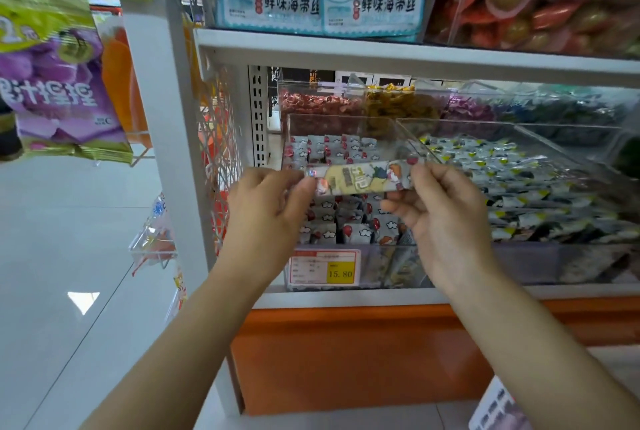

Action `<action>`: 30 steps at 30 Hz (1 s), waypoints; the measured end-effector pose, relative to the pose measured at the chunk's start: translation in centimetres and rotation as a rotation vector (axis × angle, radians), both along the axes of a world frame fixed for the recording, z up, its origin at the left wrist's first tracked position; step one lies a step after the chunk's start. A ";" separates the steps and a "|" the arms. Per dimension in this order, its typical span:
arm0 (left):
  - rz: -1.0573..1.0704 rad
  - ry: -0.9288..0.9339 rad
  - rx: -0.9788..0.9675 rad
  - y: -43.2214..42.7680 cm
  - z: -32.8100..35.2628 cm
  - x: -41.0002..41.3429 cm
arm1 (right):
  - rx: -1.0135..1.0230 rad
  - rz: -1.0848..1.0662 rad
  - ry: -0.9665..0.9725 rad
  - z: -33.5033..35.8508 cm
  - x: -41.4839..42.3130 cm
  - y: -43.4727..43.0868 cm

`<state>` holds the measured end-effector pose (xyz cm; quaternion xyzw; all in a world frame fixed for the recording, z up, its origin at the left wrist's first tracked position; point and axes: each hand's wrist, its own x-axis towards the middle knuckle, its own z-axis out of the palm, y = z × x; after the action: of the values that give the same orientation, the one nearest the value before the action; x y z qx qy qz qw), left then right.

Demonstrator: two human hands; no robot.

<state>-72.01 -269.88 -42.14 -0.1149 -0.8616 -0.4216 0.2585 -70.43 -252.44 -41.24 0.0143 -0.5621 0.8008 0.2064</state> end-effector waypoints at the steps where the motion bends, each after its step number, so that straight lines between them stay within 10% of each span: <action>1: -0.032 0.013 0.039 0.0 0.1 0.6 | -0.033 0.032 -0.010 -0.2 0.7 0.0; 16: -0.552 -0.461 1.118 -1.9 0.4 3.0 | -0.158 0.235 -0.061 -1.3 2.4 0.4; 30: -0.456 -0.417 0.741 -1.7 0.1 3.2 | 0.179 0.068 0.036 -2.2 1.8 0.3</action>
<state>-68.85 -271.61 -42.09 -0.1140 -0.6398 -0.7600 0.0045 -68.65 -252.09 -43.44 0.0661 -0.6266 0.7536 0.1871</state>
